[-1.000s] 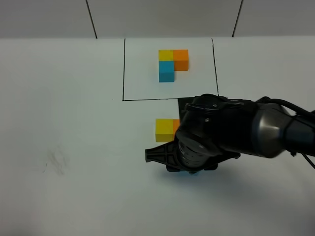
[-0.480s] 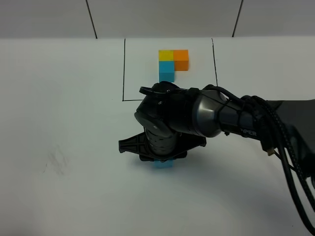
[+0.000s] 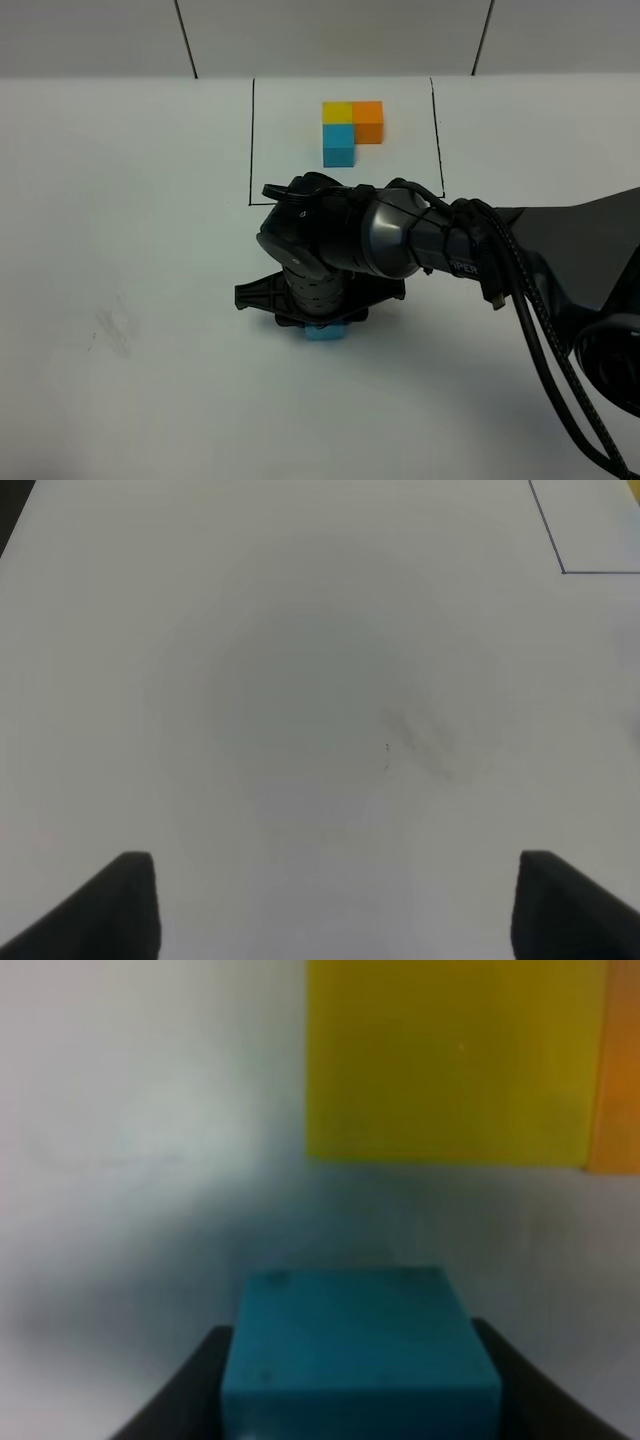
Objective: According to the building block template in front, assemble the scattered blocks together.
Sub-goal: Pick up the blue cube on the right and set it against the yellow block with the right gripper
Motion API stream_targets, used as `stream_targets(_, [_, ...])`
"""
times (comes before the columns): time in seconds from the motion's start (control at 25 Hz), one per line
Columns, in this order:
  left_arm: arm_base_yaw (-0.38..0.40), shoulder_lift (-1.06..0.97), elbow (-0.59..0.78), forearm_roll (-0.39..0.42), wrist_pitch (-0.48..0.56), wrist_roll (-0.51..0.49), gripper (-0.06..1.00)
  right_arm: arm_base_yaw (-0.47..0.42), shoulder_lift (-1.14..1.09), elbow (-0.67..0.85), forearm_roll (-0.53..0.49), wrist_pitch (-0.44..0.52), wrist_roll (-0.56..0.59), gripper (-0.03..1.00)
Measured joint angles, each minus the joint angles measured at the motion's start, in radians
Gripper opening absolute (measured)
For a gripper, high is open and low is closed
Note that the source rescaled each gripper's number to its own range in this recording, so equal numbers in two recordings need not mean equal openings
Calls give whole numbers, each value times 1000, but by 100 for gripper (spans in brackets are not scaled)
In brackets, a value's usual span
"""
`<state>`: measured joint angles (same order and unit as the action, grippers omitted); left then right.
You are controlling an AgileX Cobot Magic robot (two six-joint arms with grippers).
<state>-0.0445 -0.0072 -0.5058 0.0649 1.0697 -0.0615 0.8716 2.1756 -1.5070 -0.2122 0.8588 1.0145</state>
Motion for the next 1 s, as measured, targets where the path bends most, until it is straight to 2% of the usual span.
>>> stream_targets(1.0, [0, 0, 0, 0, 0, 0, 53, -30, 23, -1, -44, -51, 28, 25])
